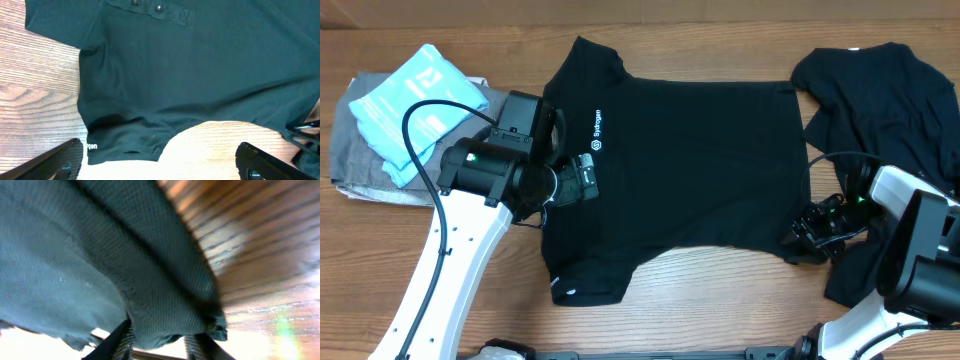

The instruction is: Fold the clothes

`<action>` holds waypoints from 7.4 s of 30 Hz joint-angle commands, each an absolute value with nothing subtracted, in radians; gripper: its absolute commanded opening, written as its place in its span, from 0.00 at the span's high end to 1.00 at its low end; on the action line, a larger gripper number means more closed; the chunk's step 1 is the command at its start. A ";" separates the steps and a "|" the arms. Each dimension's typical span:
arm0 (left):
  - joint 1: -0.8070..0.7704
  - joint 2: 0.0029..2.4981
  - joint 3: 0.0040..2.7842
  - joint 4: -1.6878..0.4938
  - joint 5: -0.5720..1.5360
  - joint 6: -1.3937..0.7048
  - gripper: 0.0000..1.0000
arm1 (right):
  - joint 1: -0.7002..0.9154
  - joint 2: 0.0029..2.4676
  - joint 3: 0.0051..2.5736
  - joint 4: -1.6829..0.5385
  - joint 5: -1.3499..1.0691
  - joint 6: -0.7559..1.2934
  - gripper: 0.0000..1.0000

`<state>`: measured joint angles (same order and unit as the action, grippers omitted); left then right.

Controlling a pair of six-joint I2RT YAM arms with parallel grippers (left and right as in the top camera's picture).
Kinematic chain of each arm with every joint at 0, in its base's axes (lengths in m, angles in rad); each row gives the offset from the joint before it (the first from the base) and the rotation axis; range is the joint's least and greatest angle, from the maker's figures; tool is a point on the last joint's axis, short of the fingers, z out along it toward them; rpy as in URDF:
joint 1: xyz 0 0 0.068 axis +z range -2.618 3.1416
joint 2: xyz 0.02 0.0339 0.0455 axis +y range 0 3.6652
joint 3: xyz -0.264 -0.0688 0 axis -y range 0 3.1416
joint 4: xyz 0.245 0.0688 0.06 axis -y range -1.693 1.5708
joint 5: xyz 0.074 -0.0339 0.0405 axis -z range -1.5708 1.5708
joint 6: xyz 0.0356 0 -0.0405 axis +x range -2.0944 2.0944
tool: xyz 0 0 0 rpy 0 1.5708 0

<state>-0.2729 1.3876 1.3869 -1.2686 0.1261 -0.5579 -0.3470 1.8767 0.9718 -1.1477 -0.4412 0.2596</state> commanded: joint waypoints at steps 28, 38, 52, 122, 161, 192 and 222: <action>-0.269 1.373 1.404 -1.270 0.122 -0.553 0.00 | -0.347 1.881 1.059 -1.316 -0.083 0.443 0.96; -0.269 1.373 1.404 -1.271 0.122 -0.553 0.00 | -0.347 1.881 1.059 -1.319 -0.091 0.446 0.82; -0.269 1.373 1.403 -1.270 0.122 -0.553 0.00 | -0.347 1.881 1.059 -1.316 -0.096 0.446 0.46; -0.268 1.372 0.907 -1.303 0.260 -0.567 0.53 | -0.347 1.881 0.955 -1.148 -0.177 0.464 0.96; -0.170 1.372 0.564 -0.940 0.282 -0.650 0.96 | -0.347 1.881 0.955 -1.132 -0.165 0.464 0.96; -0.170 1.082 0.715 -1.379 0.234 -0.591 0.96 | -0.347 1.700 1.030 -1.342 -0.171 0.448 0.96; -0.170 1.375 1.124 -1.079 0.040 -0.605 0.96 | -0.157 1.614 1.185 -0.995 -0.209 0.412 0.96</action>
